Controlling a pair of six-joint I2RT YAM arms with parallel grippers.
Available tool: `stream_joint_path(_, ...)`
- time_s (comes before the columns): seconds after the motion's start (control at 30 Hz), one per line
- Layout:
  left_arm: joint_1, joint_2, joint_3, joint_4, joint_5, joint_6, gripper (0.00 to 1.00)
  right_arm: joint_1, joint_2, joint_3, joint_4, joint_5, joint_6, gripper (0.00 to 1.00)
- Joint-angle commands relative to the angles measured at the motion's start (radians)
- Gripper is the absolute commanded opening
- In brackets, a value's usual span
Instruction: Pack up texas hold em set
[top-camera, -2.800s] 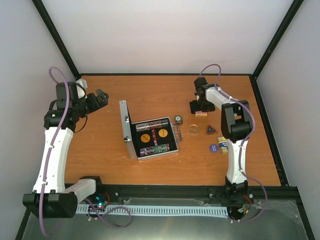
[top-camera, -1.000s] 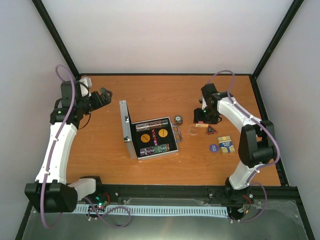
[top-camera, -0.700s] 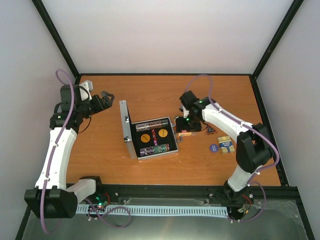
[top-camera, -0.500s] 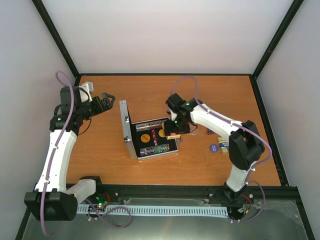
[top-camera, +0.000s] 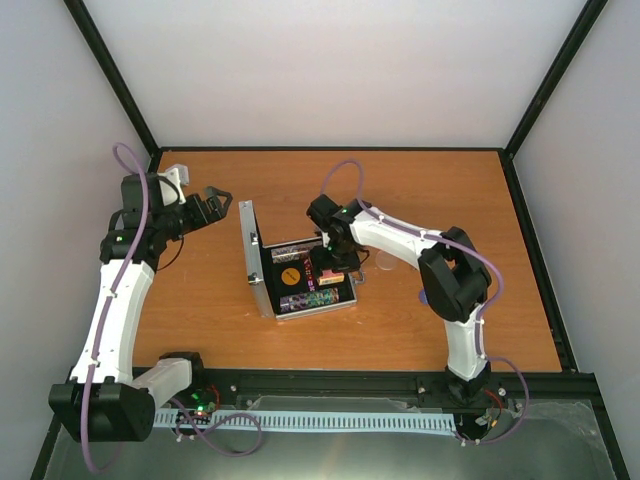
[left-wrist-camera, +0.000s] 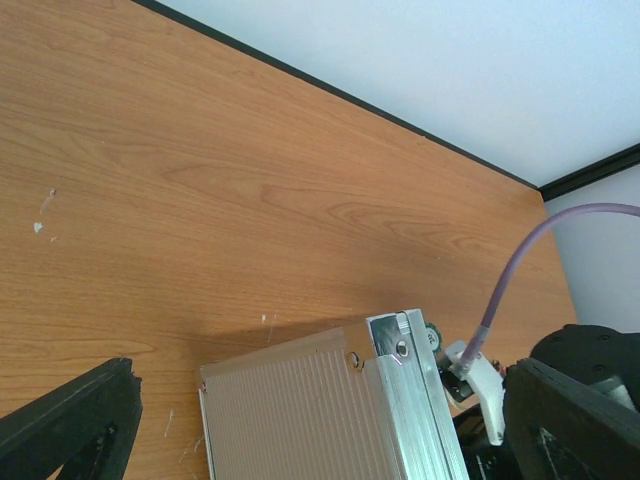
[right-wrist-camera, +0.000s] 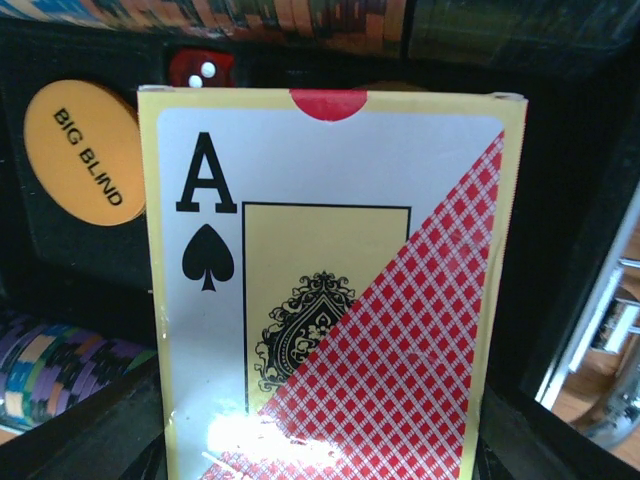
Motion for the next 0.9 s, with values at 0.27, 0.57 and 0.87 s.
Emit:
stream_joint_path(0.27,-0.003,0.0,0.001,0.022,0.021,-0.01,1.0,0.027,0.082,0.09,-0.094,0.143,0.032,0.58)
stream_joint_path(0.57,-0.002,0.002,-0.007,0.022,0.021,-0.008,1.0,0.028,0.158,0.163,-0.165,0.186,0.061,0.58)
stream_joint_path(0.87,-0.005,0.006,-0.022,0.028,0.024,-0.013,1.0,0.027,0.178,0.176,-0.175,0.207,0.116,0.58)
